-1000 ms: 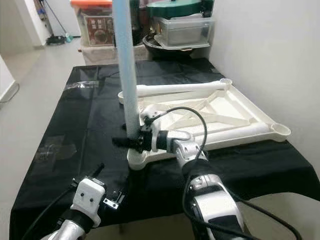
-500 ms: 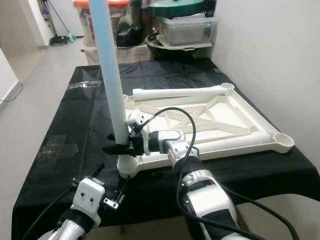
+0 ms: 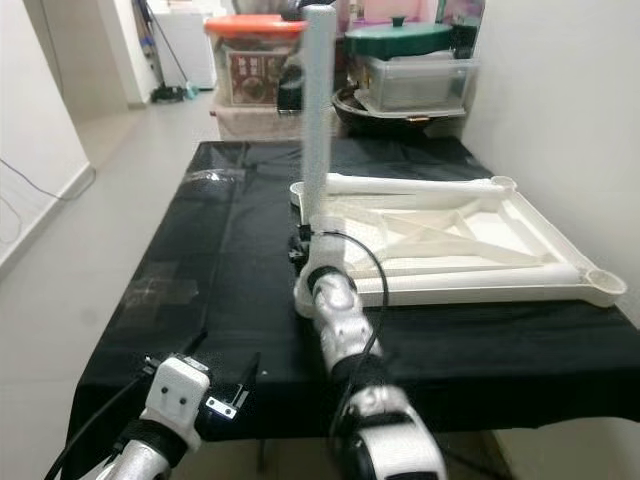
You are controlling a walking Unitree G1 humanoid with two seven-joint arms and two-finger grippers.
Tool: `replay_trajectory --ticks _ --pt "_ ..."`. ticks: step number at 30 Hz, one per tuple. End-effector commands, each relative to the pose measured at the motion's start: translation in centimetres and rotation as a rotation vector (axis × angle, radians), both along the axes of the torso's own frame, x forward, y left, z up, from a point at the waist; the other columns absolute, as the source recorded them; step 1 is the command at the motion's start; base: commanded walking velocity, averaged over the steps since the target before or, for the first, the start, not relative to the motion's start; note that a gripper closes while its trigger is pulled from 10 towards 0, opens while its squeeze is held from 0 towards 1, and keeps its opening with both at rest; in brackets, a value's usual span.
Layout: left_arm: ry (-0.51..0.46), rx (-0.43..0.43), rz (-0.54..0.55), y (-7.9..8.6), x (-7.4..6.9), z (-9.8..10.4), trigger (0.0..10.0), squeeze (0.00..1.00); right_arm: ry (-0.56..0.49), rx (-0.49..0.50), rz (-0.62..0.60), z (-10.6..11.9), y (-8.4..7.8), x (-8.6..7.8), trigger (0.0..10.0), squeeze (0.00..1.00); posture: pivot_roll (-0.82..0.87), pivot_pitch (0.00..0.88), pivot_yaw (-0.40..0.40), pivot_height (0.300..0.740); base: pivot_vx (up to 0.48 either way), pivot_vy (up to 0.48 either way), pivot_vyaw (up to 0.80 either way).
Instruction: Building children table
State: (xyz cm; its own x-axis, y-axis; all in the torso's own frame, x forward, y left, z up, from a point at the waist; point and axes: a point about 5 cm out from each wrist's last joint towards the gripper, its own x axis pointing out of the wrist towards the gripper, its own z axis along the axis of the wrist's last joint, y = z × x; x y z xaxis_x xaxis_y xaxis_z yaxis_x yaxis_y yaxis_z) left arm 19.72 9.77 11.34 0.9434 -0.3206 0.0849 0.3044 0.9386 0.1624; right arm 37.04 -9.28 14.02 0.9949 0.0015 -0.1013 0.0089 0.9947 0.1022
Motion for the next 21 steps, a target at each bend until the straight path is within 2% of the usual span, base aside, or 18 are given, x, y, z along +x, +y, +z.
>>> replay_trajectory --ticks 1,2,3,4,5,9,10,12,13,15,17,19,20,21 --pt "0.019 0.003 -0.003 0.1 0.0 -0.4 10.0 0.00 0.098 0.122 -0.123 -1.9 -1.3 -0.7 0.0 0.00 0.00 0.000 0.001 0.740 0.000 0.000 0.00" --pt "0.019 0.003 -0.002 0.1 0.0 -0.4 10.0 0.00 0.099 0.139 -0.131 -1.8 -0.8 -0.8 0.0 0.00 0.00 0.000 0.001 0.740 0.000 0.000 0.00" --pt "0.018 0.003 -0.001 0.1 0.0 -0.4 10.0 0.00 0.094 0.151 -0.097 -1.6 0.0 -0.8 7.4 0.00 0.00 0.000 0.001 0.740 0.000 0.000 0.00" --pt "0.018 0.003 -0.001 0.1 0.0 -0.4 10.0 0.00 0.094 0.151 -0.097 -1.6 0.0 -0.8 7.4 0.00 0.00 0.000 0.001 0.740 0.000 0.000 0.00" --pt "0.018 0.003 -0.001 0.1 0.0 -0.4 10.0 0.00 0.083 0.135 -0.060 -1.3 0.8 -0.7 10.0 0.00 0.00 0.000 -0.002 0.740 0.000 0.000 0.00" --pt "0.018 0.003 -0.001 0.1 0.0 -0.4 10.0 0.00 0.054 0.117 -0.009 -0.8 1.8 -0.5 10.0 0.02 0.00 0.000 -0.003 0.740 0.000 0.000 0.00" --pt "0.018 0.002 -0.001 0.1 0.0 -0.4 10.0 0.00 0.032 0.122 0.013 -0.6 2.0 -0.4 10.0 1.00 0.00 0.000 -0.003 0.740 0.000 0.000 0.00" --pt "0.018 0.001 0.001 0.1 0.0 -0.4 10.0 0.00 -0.002 0.187 0.131 -0.2 2.6 -0.1 10.0 1.00 0.00 0.000 -0.003 0.740 0.000 0.000 0.00" --pt "0.018 0.000 0.001 0.0 0.1 -0.4 10.0 0.00 -0.042 0.203 0.247 0.4 2.4 0.2 10.0 0.00 0.00 0.000 -0.005 0.740 0.000 0.000 0.00" --pt "0.017 -0.001 0.000 0.0 0.1 -0.3 10.0 0.00 -0.049 0.223 0.298 0.6 2.3 0.3 10.0 0.00 0.00 0.000 -0.005 0.740 0.000 0.000 0.00" --pt "0.017 -0.001 0.000 0.0 0.1 -0.3 10.0 0.00 -0.049 0.223 0.298 0.6 2.3 0.3 10.0 0.00 0.00 0.000 -0.005 0.740 0.000 0.000 0.00" --pt "0.017 -0.002 0.000 0.0 0.1 -0.4 10.0 0.00 -0.084 0.197 0.447 1.4 1.4 0.7 10.0 0.00 0.00 0.000 -0.005 0.740 0.000 0.000 0.00" --pt "0.017 -0.002 0.000 0.0 0.1 -0.4 10.0 0.00 -0.084 0.197 0.447 1.4 1.4 0.7 10.0 0.00 0.00 0.000 -0.005 0.740 0.000 0.000 0.00" --pt "0.017 -0.003 0.000 0.0 0.1 -0.4 10.0 0.00 -0.084 0.197 0.542 1.7 1.0 0.8 10.0 0.00 0.00 0.000 -0.005 0.740 0.000 0.000 0.00"
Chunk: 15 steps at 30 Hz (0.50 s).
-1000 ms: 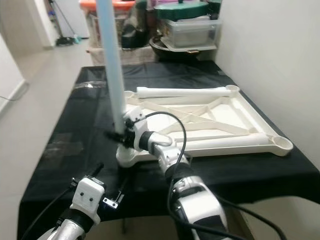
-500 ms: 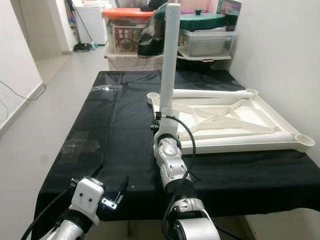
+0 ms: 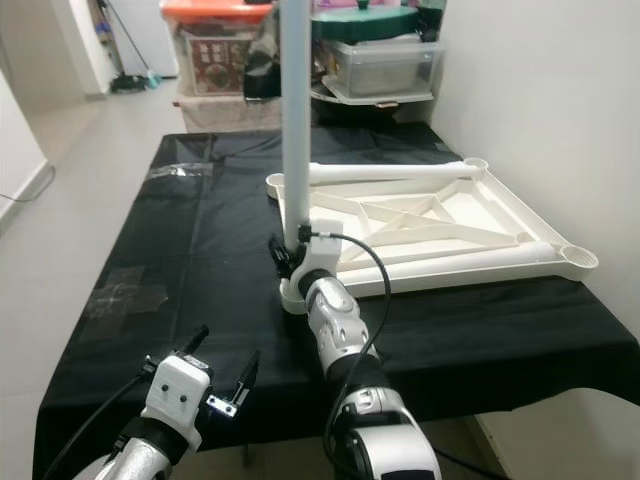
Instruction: Building children table
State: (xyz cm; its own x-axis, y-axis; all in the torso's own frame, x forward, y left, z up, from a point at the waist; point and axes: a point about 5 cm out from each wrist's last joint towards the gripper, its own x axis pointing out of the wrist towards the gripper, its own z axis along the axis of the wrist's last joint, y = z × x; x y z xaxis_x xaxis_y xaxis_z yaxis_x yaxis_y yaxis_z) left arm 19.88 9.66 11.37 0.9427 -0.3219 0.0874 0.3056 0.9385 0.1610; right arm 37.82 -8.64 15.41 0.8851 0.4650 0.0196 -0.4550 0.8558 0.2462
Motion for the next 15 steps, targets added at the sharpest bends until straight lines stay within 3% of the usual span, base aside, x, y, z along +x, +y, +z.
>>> replay_trajectory --ticks 1,2,4,5,6,7,10,15 --pt "0.019 -0.001 0.001 0.1 0.0 -0.4 10.0 0.00 -0.012 0.003 0.203 0.5 0.1 0.0 10.0 0.00 0.00 0.000 -0.005 0.740 0.000 0.000 0.00" --pt "0.019 -0.001 0.001 0.1 0.0 -0.4 10.0 0.00 -0.012 0.003 0.203 0.5 0.1 0.0 10.0 0.00 0.00 0.000 -0.005 0.740 0.000 0.000 0.00" --pt "0.018 0.000 0.001 0.1 0.0 -0.4 10.0 0.00 -0.010 -0.041 0.427 0.5 -0.1 -0.5 10.0 0.00 0.00 0.000 -0.005 0.740 0.000 0.000 0.00" --pt "0.018 0.000 0.001 0.1 0.0 -0.4 10.0 0.00 -0.010 -0.041 0.427 0.5 -0.1 -0.5 10.0 0.00 0.00 0.000 -0.005 0.740 0.000 0.000 0.00" --pt "0.018 0.000 0.001 0.1 0.0 -0.4 10.0 0.00 0.001 -0.068 0.541 0.4 -0.1 -0.9 10.0 0.00 0.00 0.000 -0.005 0.740 0.000 0.000 0.00" --pt "0.018 0.000 0.001 0.1 0.0 -0.4 10.0 0.00 0.001 -0.068 0.541 0.4 -0.1 -0.9 10.0 0.00 0.00 0.000 -0.005 0.740 0.000 0.000 0.00" --pt "0.018 0.001 0.001 0.0 0.0 -0.4 10.0 0.00 0.027 -0.192 0.814 -0.3 -0.2 -1.9 10.0 0.00 0.01 0.000 -0.012 0.740 0.000 0.000 0.00" --pt "0.018 -0.001 0.000 -0.1 0.0 -0.5 10.0 0.00 0.030 -0.261 0.963 -0.4 0.0 -2.4 10.0 0.00 0.01 0.000 -0.015 0.740 0.000 0.000 0.00"
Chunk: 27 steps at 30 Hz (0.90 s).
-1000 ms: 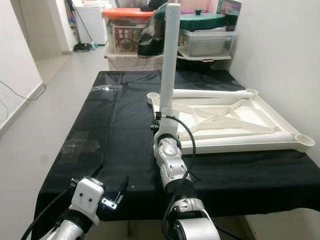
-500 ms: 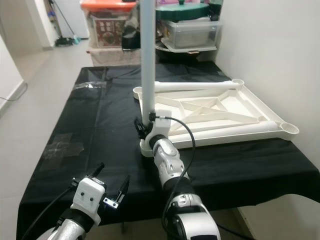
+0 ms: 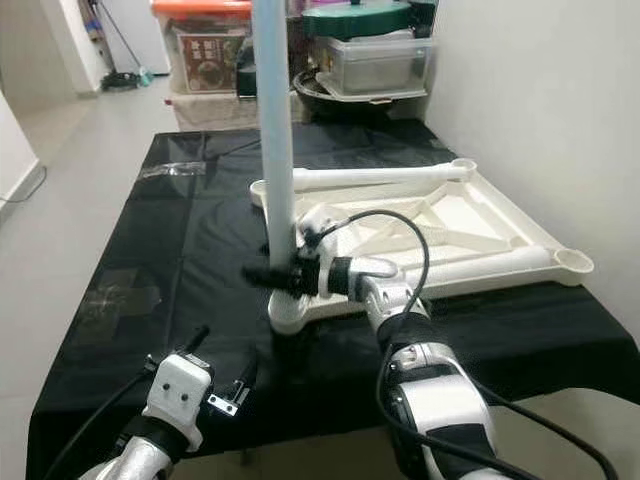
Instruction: Building children table
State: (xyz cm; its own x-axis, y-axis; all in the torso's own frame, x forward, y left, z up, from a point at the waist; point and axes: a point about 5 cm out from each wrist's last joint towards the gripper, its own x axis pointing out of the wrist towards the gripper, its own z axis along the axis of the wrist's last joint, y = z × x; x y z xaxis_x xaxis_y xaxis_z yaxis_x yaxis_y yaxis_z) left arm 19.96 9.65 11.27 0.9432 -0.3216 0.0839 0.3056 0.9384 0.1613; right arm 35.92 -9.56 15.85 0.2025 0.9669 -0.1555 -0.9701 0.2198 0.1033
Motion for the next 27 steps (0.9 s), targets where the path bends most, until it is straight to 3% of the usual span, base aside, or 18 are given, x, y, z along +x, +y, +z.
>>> replay_trajectory --ticks 1,3,4,9,10,13,15,16,21,23,24,25,26,27 --pt "0.015 -0.003 -0.001 -0.1 -0.1 -0.4 10.0 0.00 0.028 -0.047 0.099 -0.7 1.0 -0.6 10.0 0.00 0.01 0.000 -0.015 0.740 0.000 0.000 0.00" --pt "0.016 -0.004 -0.002 -0.2 -0.1 -0.4 10.0 0.00 0.023 -0.053 0.129 -0.6 1.2 -0.7 10.0 0.00 0.02 0.000 -0.017 0.740 0.000 0.000 0.00" --pt "0.016 -0.003 -0.002 -0.2 -0.1 -0.4 10.0 0.00 -0.006 -0.087 0.181 -0.5 1.6 -0.8 3.2 0.00 0.02 0.000 -0.017 0.740 0.000 0.000 0.00" --pt "0.016 -0.004 -0.001 -0.2 -0.1 -0.4 10.0 0.00 -0.037 -0.118 0.186 -0.4 1.9 -0.7 3.2 0.00 0.02 0.000 -0.018 0.740 0.000 0.000 0.00" --pt "0.016 -0.004 -0.001 -0.2 -0.1 -0.4 10.0 0.00 -0.047 -0.130 0.188 -0.4 2.0 -0.7 0.0 0.00 0.02 0.000 -0.019 0.740 0.000 0.000 0.00" --pt "0.018 -0.003 -0.001 -0.2 -0.2 -0.5 10.0 0.00 -0.082 -0.139 0.146 -0.5 2.1 -0.4 0.0 0.00 0.02 0.000 -0.017 0.740 0.000 0.000 0.00" --pt "0.019 -0.002 -0.002 -0.2 -0.3 -0.5 10.0 0.00 -0.101 -0.107 0.016 -0.6 2.2 0.1 0.0 0.00 0.02 0.000 -0.016 0.740 0.000 0.000 0.00" --pt "0.019 -0.002 -0.002 -0.2 -0.3 -0.5 10.0 0.00 -0.101 -0.107 0.016 -0.6 2.2 0.1 0.0 0.00 0.02 0.000 -0.016 0.740 0.000 0.000 0.00" --pt "0.019 0.001 -0.006 -0.1 -0.3 -0.5 10.0 0.00 -0.114 -0.035 -0.560 -1.2 1.6 2.1 0.0 0.00 0.01 0.000 -0.009 0.740 0.000 0.000 0.00" --pt "0.019 0.001 -0.006 -0.1 -0.3 -0.5 10.0 0.00 -0.114 -0.035 -0.560 -1.2 1.6 2.1 0.0 0.00 0.01 0.000 -0.009 0.740 0.000 0.000 0.00" --pt "0.019 0.001 -0.006 -0.1 -0.3 -0.5 10.0 0.00 -0.097 -0.030 -0.735 -1.8 0.9 2.3 0.0 0.00 0.01 0.000 -0.003 0.740 0.000 0.000 0.00" --pt "0.019 0.001 -0.006 -0.1 -0.3 -0.5 10.0 0.00 -0.097 -0.030 -0.735 -1.8 0.9 2.3 0.0 0.00 0.01 0.000 -0.003 0.740 0.000 0.000 0.00" --pt "0.020 0.002 -0.008 0.0 -0.3 -0.5 10.0 0.00 -0.085 -0.028 -0.936 -2.5 0.1 2.3 0.0 0.00 0.00 0.000 -0.004 0.740 0.000 0.000 0.00" --pt "0.020 0.002 -0.008 0.0 -0.3 -0.5 10.0 0.00 -0.085 -0.028 -0.936 -2.5 0.1 2.3 0.0 0.00 0.00 0.000 -0.004 0.740 0.000 0.000 0.00"
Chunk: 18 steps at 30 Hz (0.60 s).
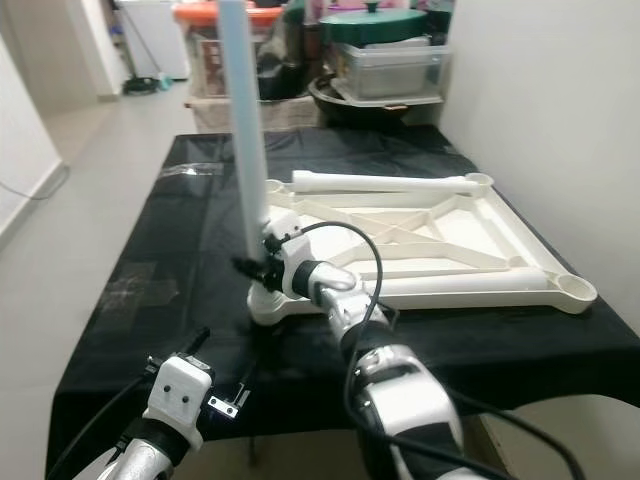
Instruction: Building children table
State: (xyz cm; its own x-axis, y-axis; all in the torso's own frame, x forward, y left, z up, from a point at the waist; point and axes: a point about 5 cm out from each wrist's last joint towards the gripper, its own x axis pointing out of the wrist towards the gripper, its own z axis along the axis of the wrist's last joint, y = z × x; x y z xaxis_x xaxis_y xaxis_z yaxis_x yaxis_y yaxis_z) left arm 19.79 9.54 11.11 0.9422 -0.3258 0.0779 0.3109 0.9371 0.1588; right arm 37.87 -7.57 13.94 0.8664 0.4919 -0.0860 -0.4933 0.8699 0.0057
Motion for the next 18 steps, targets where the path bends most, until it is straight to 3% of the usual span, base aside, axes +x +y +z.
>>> replay_trajectory --ticks 1,4,5,8,14,15,16,18 --pt "0.014 0.003 -0.006 0.1 -0.1 -0.3 10.0 0.00 0.051 0.030 -0.362 -1.5 -3.1 -0.3 0.0 0.00 0.00 0.000 -0.007 0.740 0.000 0.000 0.00" --pt "0.014 0.004 -0.004 0.1 0.0 -0.3 10.0 0.00 0.069 0.080 -0.513 -1.8 -3.3 -1.2 0.0 0.00 0.00 0.000 -0.008 0.740 0.000 0.000 0.00" --pt "0.014 0.004 -0.004 0.1 0.0 -0.3 10.0 0.00 0.069 0.080 -0.513 -1.8 -3.3 -1.2 0.0 0.00 0.00 0.000 -0.008 0.740 0.000 0.000 0.00" --pt "0.013 0.005 -0.002 0.1 0.1 -0.3 10.0 0.00 0.169 0.184 -0.720 -2.3 -1.7 -2.8 0.0 0.00 0.01 0.000 -0.008 0.740 0.000 0.000 0.00" --pt "0.012 0.005 -0.001 0.1 0.1 -0.3 10.0 0.00 0.161 0.201 -0.720 -1.9 -0.7 -2.6 0.0 0.00 0.01 0.000 -0.008 0.740 0.000 0.000 0.00" --pt "0.011 0.005 -0.001 0.2 0.1 -0.3 10.0 0.00 0.154 0.208 -0.685 -1.5 0.1 -2.5 4.5 0.00 0.01 0.000 -0.008 0.740 0.000 0.000 0.00" --pt "0.010 0.004 0.000 0.2 0.1 -0.3 10.0 0.00 0.119 0.211 -0.633 -1.0 0.7 -2.5 10.0 0.00 0.01 0.000 -0.008 0.740 0.000 0.000 0.00" --pt "0.009 0.004 0.000 0.2 0.0 -0.2 10.0 0.00 0.082 0.208 -0.584 -0.6 1.2 -2.5 10.0 0.00 0.01 0.000 -0.008 0.740 0.000 0.000 0.00"
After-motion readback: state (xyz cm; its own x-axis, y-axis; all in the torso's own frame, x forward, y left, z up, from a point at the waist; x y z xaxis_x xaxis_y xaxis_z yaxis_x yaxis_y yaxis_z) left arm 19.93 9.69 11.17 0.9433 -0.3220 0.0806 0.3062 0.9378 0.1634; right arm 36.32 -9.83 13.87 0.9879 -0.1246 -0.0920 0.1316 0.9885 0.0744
